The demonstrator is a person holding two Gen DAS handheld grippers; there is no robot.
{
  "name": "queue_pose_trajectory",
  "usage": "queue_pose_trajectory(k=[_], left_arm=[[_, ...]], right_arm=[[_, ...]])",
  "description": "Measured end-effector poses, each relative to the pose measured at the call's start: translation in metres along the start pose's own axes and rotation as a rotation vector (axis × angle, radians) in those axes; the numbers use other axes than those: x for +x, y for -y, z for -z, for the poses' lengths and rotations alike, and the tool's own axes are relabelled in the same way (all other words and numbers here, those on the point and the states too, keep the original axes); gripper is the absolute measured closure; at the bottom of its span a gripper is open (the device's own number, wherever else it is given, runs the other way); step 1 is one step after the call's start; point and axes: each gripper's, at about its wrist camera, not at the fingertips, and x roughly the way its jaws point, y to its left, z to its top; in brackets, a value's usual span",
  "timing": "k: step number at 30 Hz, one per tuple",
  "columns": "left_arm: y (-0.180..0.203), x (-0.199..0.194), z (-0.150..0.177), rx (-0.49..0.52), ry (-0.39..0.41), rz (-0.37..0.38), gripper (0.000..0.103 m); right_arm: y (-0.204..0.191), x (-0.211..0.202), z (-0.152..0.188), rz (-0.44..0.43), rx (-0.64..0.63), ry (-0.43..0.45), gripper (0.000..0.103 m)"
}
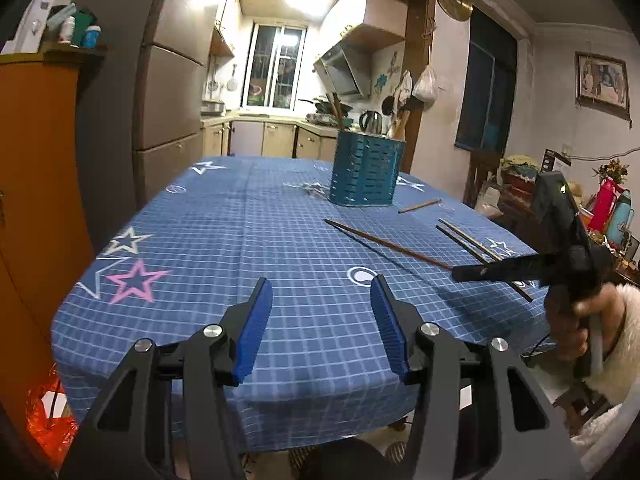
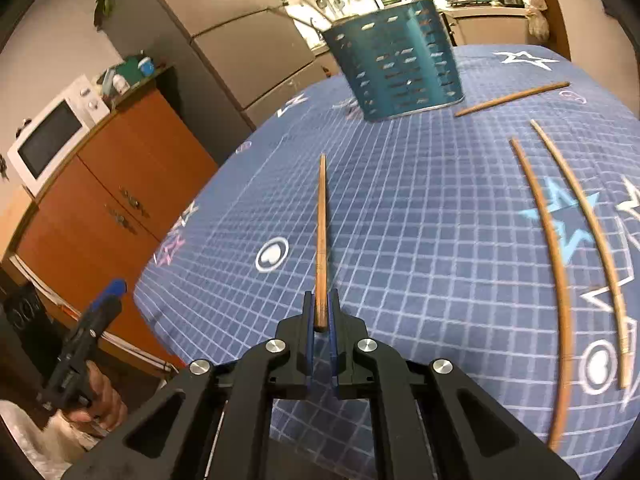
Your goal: Organize utensils
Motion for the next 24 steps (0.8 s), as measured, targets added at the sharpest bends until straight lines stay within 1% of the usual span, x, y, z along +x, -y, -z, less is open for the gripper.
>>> queue_pose_trajectory(k=[2, 4, 6, 9, 10, 13, 15, 18, 22, 24], left_arm=[[0.007, 0.004, -0.001, 0.025, -0.009, 0.005, 0.054], [0.012, 0.006, 0.0, 0.047, -0.014, 0.01, 0.053], [0.016, 0.01, 0.002, 0.057, -0.028, 0.009, 0.053], [0.02, 0.016, 0.003, 0.061, -0.049, 0.009, 0.053], [0.021, 0.018, 0.004, 0.062, -0.053, 0.009, 0.053], [0.032, 0.025, 0.003, 0.065, -0.07, 0.03, 0.053], [0.048, 0.029, 0.002, 0.096, -0.072, 0.05, 0.053], [0.073, 0.032, -0.001, 0.144, -0.072, 0.089, 0.053], [0.12, 0.039, -0.007, 0.21, -0.069, 0.165, 0.053], [0.143, 0.044, -0.004, 0.239, -0.076, 0.198, 0.053]], right_arm=[[-0.007, -0.001, 0.007, 0.026, -0.048, 0.003, 0.091], [-0.01, -0.013, 0.016, 0.05, -0.092, 0.022, 0.079], [-0.008, -0.031, 0.025, 0.048, -0.1, 0.048, 0.079], [0.012, -0.079, 0.04, 0.084, -0.087, 0.125, 0.074], [0.021, -0.091, 0.044, 0.101, -0.075, 0.148, 0.07], [0.051, -0.124, 0.055, 0.195, -0.045, 0.197, 0.069], [0.066, -0.137, 0.062, 0.26, -0.049, 0.217, 0.069], [0.068, -0.135, 0.068, 0.334, -0.138, 0.219, 0.069], [0.067, -0.124, 0.077, 0.364, -0.236, 0.229, 0.07], [0.068, -0.117, 0.078, 0.376, -0.274, 0.242, 0.073]])
